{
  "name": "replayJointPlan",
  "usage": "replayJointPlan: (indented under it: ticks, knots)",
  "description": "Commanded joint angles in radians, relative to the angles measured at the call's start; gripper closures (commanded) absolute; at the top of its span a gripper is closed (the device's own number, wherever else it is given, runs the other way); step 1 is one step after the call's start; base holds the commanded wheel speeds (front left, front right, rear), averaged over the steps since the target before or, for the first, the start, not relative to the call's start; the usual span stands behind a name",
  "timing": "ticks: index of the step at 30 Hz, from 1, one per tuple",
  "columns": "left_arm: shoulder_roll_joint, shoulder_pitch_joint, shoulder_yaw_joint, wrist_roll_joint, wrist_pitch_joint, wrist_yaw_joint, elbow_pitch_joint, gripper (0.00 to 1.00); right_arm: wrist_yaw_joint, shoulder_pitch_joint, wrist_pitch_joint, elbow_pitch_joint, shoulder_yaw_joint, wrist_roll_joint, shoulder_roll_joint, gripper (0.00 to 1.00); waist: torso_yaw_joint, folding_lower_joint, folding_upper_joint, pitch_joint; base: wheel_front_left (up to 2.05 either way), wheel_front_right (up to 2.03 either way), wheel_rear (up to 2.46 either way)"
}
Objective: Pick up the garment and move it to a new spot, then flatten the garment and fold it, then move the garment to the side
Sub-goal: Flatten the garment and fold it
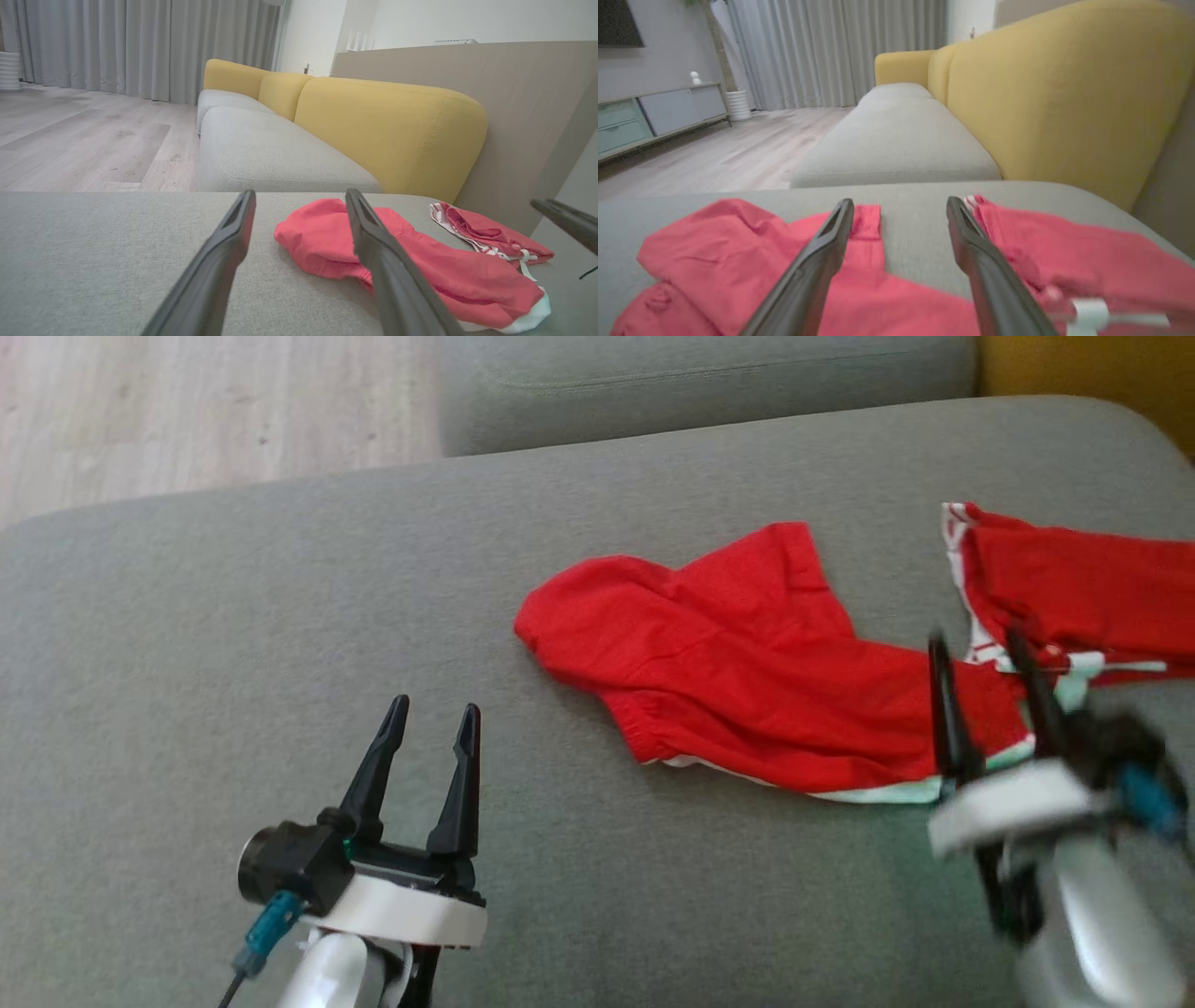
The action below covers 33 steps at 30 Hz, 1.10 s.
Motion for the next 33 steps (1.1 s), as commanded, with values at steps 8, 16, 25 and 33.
replayJointPlan:
  ticks: [8,16,25,33]
  knots:
    - [0.007,-0.049,-0.059,0.000,-0.009,0.002,0.002,0.00,-0.001,0.092,-0.011,-0.143,-0.075,-0.062,0.076,0.00,-0.060,0.0002,0.0000,0.039,0.00,0.00,0.00]
    - [0.046,-0.148,-0.316,-0.069,-0.009,0.002,0.191,0.00,-0.001,0.066,-0.011,-0.168,-0.095,-0.068,0.086,0.00,-0.106,0.0002,0.0000,0.089,0.00,0.00,0.00]
    - [0.029,-0.291,-0.395,-0.108,-0.006,0.002,0.423,0.00,-0.001,0.055,-0.011,-0.172,-0.098,-0.061,0.087,0.00,-0.153,0.0002,0.0000,0.123,0.00,0.00,0.00]
    - [0.013,-0.371,-0.453,-0.156,-0.009,0.002,0.510,0.00,-0.001,0.040,-0.011,-0.162,-0.097,-0.057,0.087,0.00,-0.181,0.0002,0.0000,0.144,0.00,0.00,0.00]
